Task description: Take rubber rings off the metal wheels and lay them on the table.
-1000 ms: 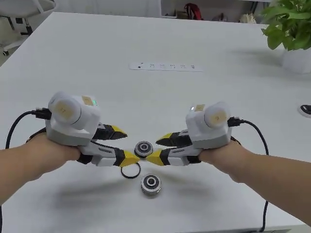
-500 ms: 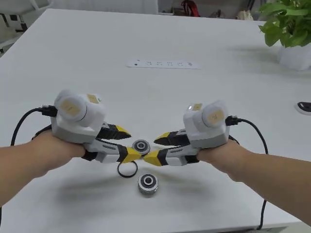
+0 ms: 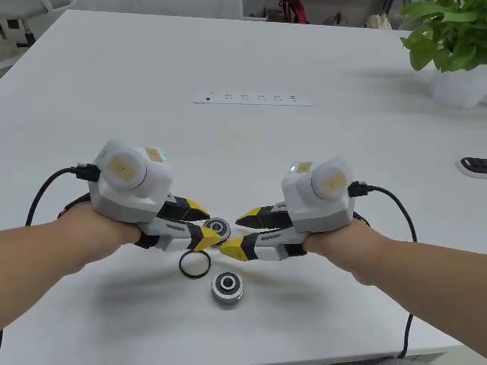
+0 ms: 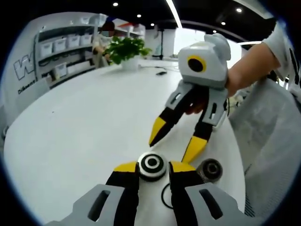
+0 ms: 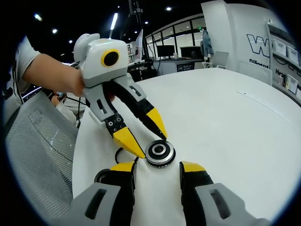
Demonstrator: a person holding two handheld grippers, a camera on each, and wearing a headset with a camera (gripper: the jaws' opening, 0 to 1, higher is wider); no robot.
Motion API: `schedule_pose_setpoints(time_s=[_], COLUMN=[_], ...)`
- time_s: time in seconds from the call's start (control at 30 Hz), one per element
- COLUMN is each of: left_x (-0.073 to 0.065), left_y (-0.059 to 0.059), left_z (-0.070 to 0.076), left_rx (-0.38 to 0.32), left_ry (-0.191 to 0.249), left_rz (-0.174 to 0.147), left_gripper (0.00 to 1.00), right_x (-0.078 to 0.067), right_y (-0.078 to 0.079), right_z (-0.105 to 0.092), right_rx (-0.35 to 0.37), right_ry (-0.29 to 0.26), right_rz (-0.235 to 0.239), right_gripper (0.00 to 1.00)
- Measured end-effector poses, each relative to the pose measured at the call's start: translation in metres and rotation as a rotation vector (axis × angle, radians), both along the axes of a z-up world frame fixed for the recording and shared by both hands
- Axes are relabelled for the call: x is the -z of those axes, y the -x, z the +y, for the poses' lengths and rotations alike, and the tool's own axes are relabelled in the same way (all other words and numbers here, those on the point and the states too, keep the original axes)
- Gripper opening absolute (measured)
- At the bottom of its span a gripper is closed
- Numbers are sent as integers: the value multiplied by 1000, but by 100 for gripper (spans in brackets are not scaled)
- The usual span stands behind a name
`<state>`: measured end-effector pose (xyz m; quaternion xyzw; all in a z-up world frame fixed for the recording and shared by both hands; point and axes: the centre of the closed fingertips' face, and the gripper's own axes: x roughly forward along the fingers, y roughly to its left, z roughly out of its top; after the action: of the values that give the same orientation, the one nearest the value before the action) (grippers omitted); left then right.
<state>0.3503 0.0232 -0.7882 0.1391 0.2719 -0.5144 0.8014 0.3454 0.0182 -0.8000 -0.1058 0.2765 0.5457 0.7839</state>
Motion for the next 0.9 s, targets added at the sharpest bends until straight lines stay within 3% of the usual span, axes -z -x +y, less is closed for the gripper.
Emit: schedule_pose_setpoints(time_s=[0.27,0.4,0.57,0.6,0.9], left_x=[2,2,4,3,5], left_y=[1,1,-3,-5,-3], left_z=[-3,-3,-2,-2,-1], left_rx=[22,27,2,6,-6], left_ry=[-21,-31,-39,-41,-41], left_rz=[-11,-37,-37,-57,-43], left_gripper=[19,18,15,14,14], right_x=[1,1,2,2,4], right_y=[-1,-1,-2,-3,-7], right_z=[0,1,5,7,14], right_rx=[3,1,5,7,29], right_ry=[-1,-1,-7,-10,-24], right_rz=[2,2,-1,-2,-1], right_gripper=[34,34,33,33,33])
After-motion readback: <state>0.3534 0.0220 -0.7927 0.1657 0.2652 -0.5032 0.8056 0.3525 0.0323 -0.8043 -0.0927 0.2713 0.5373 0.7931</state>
